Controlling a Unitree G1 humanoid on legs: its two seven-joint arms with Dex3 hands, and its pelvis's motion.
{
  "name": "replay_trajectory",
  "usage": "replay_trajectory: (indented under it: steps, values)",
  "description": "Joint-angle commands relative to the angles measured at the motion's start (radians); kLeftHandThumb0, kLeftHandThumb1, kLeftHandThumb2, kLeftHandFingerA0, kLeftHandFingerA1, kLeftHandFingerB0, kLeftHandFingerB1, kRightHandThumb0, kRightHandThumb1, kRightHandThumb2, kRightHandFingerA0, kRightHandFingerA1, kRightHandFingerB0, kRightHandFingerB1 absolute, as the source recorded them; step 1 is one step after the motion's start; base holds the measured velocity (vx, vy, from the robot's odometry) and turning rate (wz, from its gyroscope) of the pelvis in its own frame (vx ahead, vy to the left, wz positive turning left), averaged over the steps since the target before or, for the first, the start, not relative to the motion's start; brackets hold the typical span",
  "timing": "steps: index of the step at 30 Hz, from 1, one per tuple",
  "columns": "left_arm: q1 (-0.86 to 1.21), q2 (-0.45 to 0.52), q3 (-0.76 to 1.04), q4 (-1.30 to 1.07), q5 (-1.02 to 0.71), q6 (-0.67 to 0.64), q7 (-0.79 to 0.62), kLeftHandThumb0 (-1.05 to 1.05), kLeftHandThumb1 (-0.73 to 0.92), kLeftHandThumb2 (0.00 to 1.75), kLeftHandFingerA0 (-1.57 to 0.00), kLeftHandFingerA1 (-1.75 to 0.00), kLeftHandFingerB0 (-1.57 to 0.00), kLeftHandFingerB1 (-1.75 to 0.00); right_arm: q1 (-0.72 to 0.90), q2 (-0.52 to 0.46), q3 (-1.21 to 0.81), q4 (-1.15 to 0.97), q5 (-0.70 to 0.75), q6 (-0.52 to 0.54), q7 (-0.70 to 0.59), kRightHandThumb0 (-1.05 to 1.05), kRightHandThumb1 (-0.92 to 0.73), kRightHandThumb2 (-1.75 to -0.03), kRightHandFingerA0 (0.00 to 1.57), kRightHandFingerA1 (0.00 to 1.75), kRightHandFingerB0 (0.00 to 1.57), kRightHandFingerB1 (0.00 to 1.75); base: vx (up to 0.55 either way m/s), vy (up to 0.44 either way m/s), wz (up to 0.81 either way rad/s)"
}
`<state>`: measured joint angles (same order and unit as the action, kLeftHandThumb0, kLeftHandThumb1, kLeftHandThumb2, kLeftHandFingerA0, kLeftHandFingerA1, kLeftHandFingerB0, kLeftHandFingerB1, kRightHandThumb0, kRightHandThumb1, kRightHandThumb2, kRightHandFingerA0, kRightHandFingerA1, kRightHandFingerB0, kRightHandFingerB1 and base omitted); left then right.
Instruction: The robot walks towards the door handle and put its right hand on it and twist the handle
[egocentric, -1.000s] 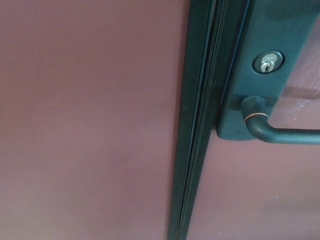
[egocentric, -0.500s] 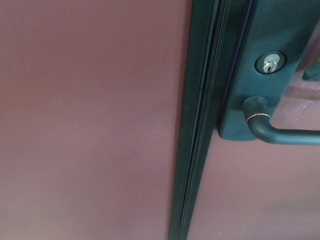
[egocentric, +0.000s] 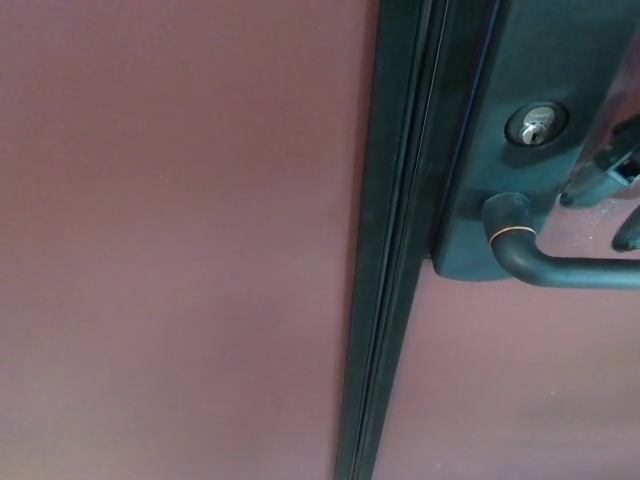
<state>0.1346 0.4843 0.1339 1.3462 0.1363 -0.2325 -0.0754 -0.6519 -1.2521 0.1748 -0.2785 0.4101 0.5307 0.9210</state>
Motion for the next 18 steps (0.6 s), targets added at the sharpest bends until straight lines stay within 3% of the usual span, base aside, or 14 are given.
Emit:
replay_trajectory:
  steps: [1, 2, 3, 13, 14, 18]
  values:
    - [0.010, 0.004, 0.000, 0.000, -0.002, -0.002, -0.009, -0.31, 0.54, 0.56, -0.58, -0.46, -0.49, -0.39, -0.043, 0.036, 0.039, 0.014, -0.093, 0.021, 0.048, -0.54, -0.49, -0.55, 0.50, 0.43, 0.45, 0.37, 0.00, 0.000, 0.00]
    - [0.010, 0.004, 0.000, 0.000, -0.002, -0.002, -0.009, -0.31, 0.54, 0.56, -0.58, -0.46, -0.49, -0.39, -0.045, 0.040, 0.039, 0.015, -0.098, 0.023, 0.051, -0.54, -0.49, -0.55, 0.50, 0.43, 0.45, 0.37, 0.00, 0.000, 0.00]
    - [0.006, 0.006, -0.002, -0.001, 0.000, -0.001, -0.006, -0.40, 0.44, 0.72, -0.55, -0.56, -0.44, -0.49, -0.058, 0.069, 0.062, 0.025, -0.120, 0.010, 0.050, -0.56, -0.49, -0.55, 0.50, 0.43, 0.45, 0.37, 0.00, 0.000, 0.00]
    - [0.013, 0.004, 0.004, 0.002, -0.001, -0.002, -0.011, -0.40, 0.44, 0.73, -0.56, -0.57, -0.45, -0.49, -0.045, 0.144, 0.077, 0.057, -0.191, -0.009, 0.056, -0.57, -0.49, -0.55, 0.49, 0.42, 0.45, 0.37, 0.00, 0.000, 0.00]
    - [0.012, 0.004, 0.004, 0.002, -0.001, -0.001, -0.011, -0.40, 0.44, 0.73, -0.56, -0.57, -0.45, -0.49, -0.044, 0.148, 0.076, 0.060, -0.197, -0.009, 0.057, -0.57, -0.40, -0.79, 0.46, 0.54, 0.35, 0.46, 0.00, 0.000, 0.00]
    - [0.014, 0.007, -0.003, -0.001, 0.005, -0.003, -0.012, -0.40, 0.44, 0.73, -0.56, -0.57, -0.46, -0.49, -0.035, 0.166, 0.077, 0.064, -0.221, -0.007, 0.059, -0.57, -0.40, -0.78, 0.44, 0.53, 0.35, 0.46, 0.00, 0.000, 0.00]
